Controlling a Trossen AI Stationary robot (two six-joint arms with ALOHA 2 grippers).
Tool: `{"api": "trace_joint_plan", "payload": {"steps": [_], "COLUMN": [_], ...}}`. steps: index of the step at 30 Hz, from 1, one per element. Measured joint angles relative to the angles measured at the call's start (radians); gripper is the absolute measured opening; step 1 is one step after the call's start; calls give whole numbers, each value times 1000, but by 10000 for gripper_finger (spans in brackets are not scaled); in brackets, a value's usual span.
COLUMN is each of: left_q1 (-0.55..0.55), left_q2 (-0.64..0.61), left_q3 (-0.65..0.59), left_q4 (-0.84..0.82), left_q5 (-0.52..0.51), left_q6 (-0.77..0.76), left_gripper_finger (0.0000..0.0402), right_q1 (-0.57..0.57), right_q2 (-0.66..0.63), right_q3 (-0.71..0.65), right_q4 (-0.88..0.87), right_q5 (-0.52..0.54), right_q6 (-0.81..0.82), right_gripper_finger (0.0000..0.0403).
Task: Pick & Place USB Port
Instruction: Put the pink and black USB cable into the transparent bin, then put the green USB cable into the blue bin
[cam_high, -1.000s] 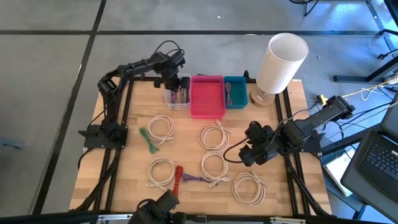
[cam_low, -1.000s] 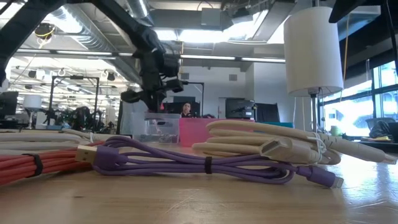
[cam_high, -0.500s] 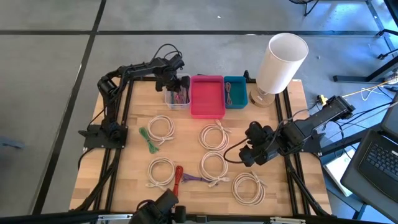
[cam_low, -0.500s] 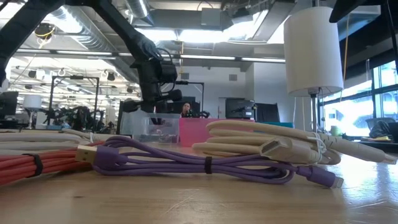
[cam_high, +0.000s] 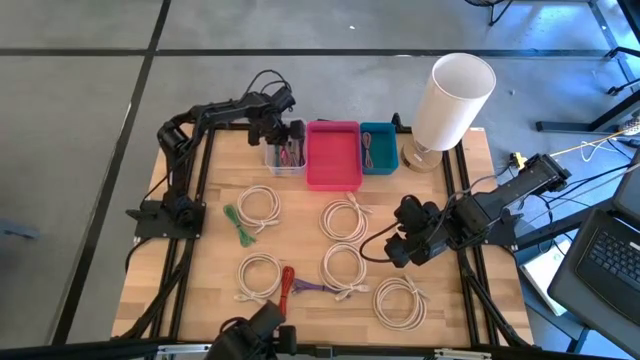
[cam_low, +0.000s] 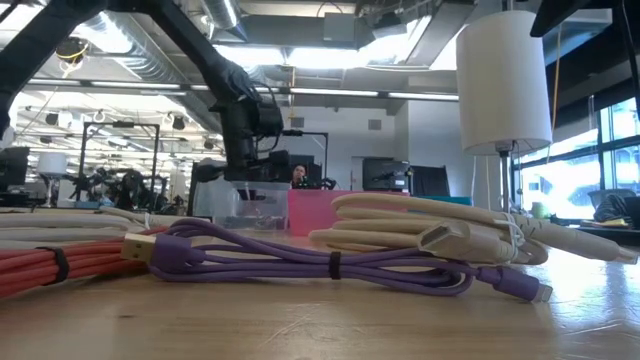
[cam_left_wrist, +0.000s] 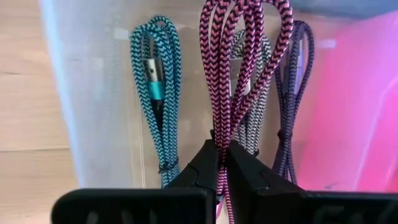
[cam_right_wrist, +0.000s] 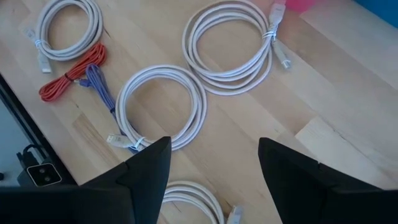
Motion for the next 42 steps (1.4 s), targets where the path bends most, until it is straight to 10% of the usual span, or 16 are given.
{"api": "trace_joint_plan", "payload": {"steps": [10, 29, 42], "left_q1": [-21, -19, -25], "left_q2": [81, 77, -257], "left_q3": [4, 75, 96], "left_q4": [-4, -69, -267], "left_q5": [0, 62, 76], "left_q6": [10, 125, 372], "left_gripper_finger": [12, 146, 169], "right_q1": [0, 0, 0], "right_q2": [0, 0, 0], "right_q3": [0, 0, 0], "right_q4": [0, -1, -1], "right_q5": [7, 26, 26], "right_q6": [0, -24, -31], "right_gripper_finger": [245, 245, 245]}}
